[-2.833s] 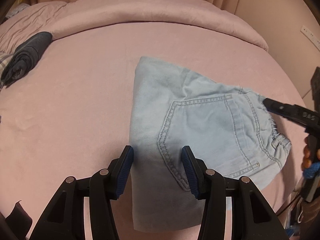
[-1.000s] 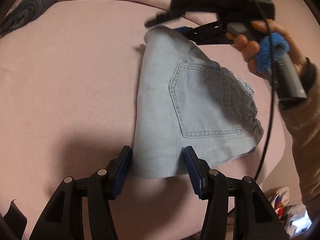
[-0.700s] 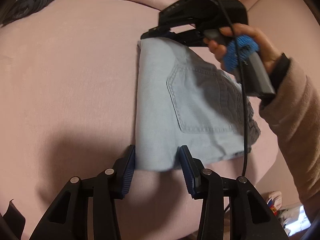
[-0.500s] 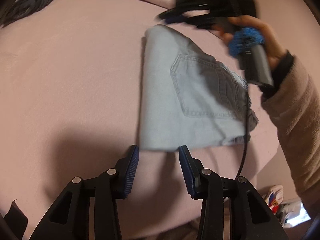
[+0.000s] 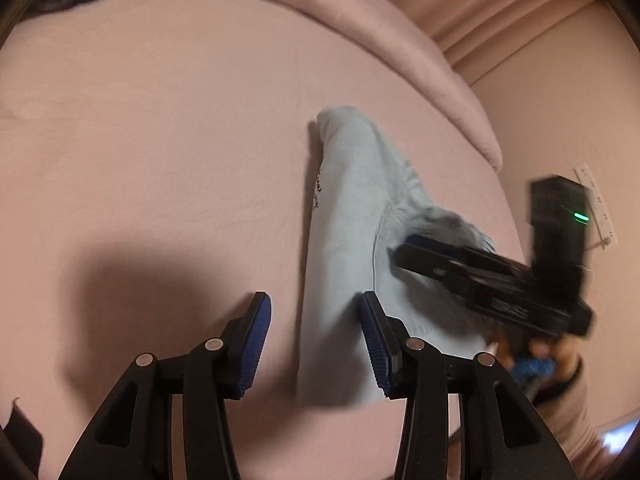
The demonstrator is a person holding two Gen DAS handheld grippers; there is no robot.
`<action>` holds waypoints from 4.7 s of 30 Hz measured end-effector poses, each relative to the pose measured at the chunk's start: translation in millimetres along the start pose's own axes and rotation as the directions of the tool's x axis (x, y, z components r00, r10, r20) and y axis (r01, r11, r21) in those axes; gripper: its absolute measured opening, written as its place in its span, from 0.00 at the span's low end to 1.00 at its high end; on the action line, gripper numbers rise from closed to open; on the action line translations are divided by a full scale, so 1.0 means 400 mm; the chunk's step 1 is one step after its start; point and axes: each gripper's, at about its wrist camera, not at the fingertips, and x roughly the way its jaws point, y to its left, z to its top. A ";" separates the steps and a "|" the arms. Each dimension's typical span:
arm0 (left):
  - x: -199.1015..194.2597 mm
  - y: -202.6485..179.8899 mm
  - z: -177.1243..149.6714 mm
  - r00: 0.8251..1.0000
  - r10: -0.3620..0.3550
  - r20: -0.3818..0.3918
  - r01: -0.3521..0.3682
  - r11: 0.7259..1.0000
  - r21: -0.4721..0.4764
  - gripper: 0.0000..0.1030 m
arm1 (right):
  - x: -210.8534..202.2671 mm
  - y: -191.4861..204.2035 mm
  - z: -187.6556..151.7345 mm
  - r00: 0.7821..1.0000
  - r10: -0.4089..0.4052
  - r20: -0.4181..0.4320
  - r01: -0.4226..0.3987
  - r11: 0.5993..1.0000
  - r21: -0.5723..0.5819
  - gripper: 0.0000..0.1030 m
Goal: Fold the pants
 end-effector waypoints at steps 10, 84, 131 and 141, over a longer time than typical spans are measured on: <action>0.050 -0.013 0.038 0.995 -0.082 -0.060 0.081 0.997 -0.018 0.47 | -0.250 -0.151 -0.122 0.967 0.122 0.222 -0.178 0.951 0.253 0.56; 0.016 -0.073 0.411 0.956 0.148 0.255 -0.198 0.963 0.185 0.16 | -0.121 -0.171 0.242 0.925 0.105 0.365 -0.179 0.968 0.177 0.38; -0.207 -0.152 0.387 0.863 0.399 0.309 -0.456 0.879 0.140 0.85 | -0.220 -0.081 0.296 0.924 -0.298 0.238 0.297 0.954 0.038 0.62; -0.274 -0.212 0.333 0.841 0.441 0.312 -0.501 0.854 0.142 0.85 | -0.309 0.017 0.253 0.926 -0.279 0.254 0.284 0.959 0.018 0.63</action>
